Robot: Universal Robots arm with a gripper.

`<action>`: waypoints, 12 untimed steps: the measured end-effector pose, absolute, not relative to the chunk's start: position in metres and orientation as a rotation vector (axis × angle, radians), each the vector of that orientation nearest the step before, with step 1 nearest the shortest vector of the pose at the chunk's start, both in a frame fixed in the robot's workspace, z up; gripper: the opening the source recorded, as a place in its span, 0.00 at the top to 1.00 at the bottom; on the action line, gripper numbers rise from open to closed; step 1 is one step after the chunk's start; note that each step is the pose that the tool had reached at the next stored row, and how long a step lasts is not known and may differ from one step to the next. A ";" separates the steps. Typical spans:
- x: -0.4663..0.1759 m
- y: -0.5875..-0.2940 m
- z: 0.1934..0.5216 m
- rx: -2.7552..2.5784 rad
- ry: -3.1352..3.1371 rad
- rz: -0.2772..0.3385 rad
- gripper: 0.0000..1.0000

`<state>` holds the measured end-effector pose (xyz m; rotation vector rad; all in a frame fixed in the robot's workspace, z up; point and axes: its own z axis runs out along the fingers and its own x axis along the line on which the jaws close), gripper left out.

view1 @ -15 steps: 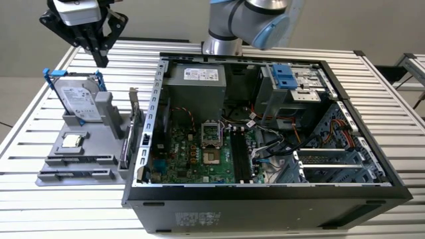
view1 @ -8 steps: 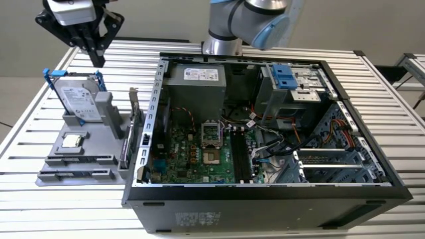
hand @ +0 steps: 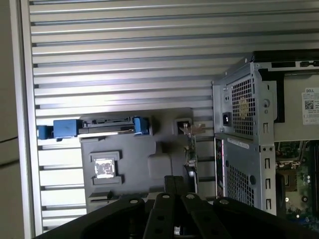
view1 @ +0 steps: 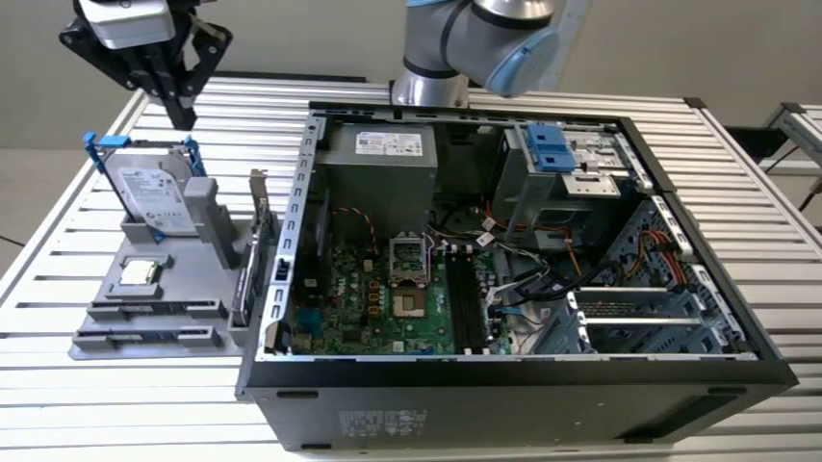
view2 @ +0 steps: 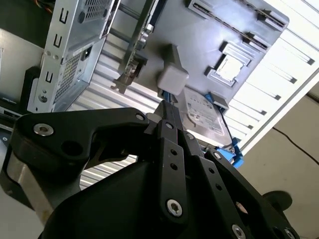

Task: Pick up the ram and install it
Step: 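Reach for the ram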

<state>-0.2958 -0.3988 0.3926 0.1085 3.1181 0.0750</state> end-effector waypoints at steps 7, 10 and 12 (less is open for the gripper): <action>-0.302 -0.399 0.393 0.109 3.118 0.075 1.00; -0.304 -0.399 0.393 0.109 3.118 0.075 1.00; -0.306 -0.399 0.393 0.109 3.118 0.075 1.00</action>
